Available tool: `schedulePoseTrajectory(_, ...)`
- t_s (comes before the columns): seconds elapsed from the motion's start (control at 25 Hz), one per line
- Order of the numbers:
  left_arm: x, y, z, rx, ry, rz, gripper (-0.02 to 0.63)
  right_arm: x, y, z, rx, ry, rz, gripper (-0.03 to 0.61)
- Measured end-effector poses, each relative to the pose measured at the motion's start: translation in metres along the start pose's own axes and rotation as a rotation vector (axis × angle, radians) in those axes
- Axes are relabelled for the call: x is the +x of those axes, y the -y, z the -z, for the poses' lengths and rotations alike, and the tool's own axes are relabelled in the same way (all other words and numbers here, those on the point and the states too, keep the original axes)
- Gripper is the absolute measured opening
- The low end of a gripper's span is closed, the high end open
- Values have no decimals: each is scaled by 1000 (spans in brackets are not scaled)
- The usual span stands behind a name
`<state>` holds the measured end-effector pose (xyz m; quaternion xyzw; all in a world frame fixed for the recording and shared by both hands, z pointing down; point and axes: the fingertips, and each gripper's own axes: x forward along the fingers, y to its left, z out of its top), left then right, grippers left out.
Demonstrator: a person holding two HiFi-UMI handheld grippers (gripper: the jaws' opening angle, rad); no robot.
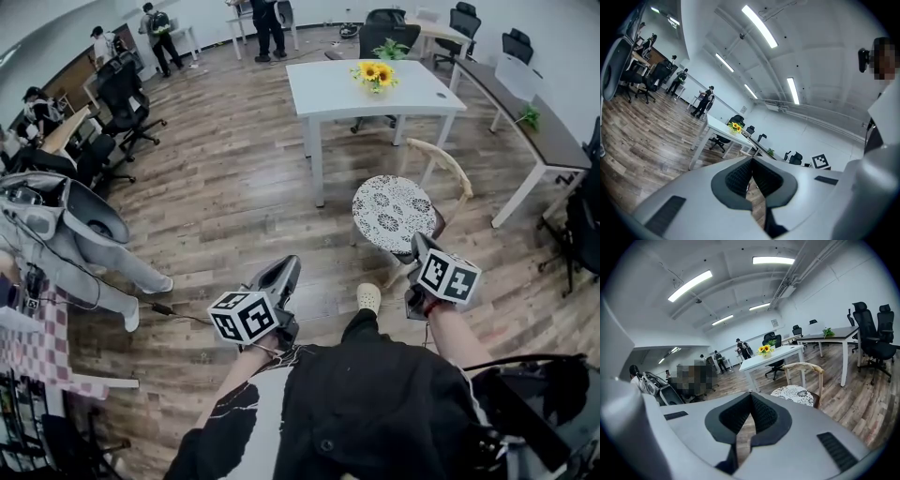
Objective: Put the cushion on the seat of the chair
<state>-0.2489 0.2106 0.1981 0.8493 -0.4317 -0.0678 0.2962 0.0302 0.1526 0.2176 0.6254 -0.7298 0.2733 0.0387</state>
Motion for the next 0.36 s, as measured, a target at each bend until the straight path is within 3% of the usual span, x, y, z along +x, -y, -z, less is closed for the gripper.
schedulePoseTrajectory(0.36,3,-4,0,13,2,-4,11,4,6,-3,-2,6,4,15)
